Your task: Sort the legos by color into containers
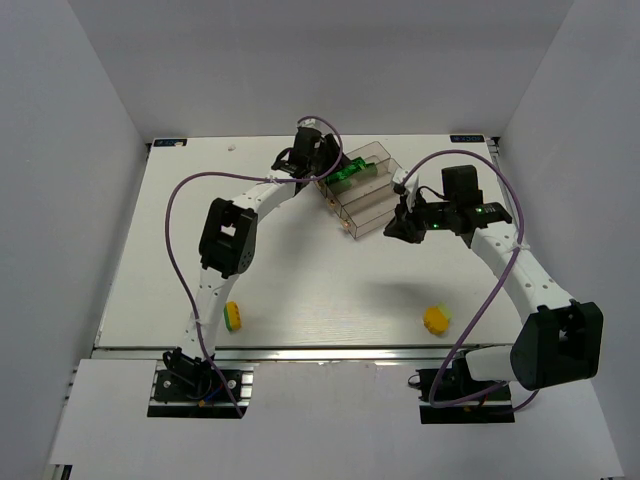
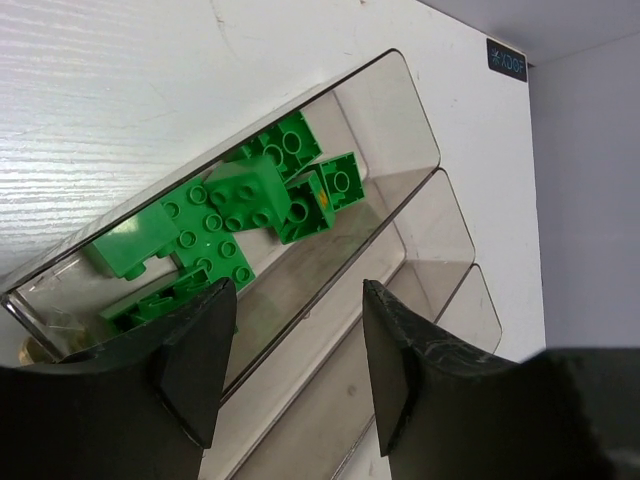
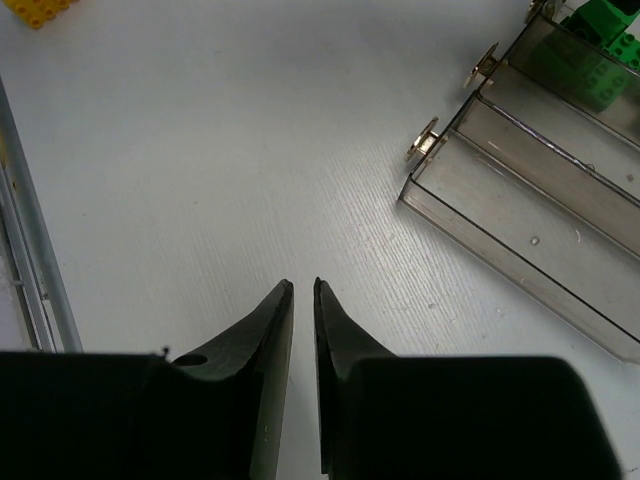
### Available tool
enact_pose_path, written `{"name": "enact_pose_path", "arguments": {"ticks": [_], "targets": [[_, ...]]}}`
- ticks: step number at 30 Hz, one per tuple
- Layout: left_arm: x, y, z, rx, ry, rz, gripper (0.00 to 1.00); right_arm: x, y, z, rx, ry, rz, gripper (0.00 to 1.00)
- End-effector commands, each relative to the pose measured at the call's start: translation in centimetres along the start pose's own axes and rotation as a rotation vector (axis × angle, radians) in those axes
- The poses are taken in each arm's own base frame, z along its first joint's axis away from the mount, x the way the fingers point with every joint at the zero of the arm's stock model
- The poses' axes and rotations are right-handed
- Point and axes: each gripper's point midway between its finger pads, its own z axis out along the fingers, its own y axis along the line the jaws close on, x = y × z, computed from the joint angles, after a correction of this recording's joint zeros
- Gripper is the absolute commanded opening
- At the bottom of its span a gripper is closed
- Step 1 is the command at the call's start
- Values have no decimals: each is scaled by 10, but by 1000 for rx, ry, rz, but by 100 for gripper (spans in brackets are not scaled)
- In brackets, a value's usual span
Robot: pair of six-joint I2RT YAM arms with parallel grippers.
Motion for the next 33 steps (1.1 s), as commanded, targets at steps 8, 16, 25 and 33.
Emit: {"name": "enact_pose_path", "arguments": {"ticks": [8,16,25,33], "targets": [[-77,-67,-61,62,-162,107,59,0,-7,-7,33,17,-69,63],[-72,-21,-167,-124,-206,196,52,11,26,-6,-145,12,-173,89],[-11,63,-301,-411,-169,116,75,9,50,1,-298,-45,-316,89],[78,132,-397,-678,-53,-133,76,7,45,16,-303,8,-255,89]]}}
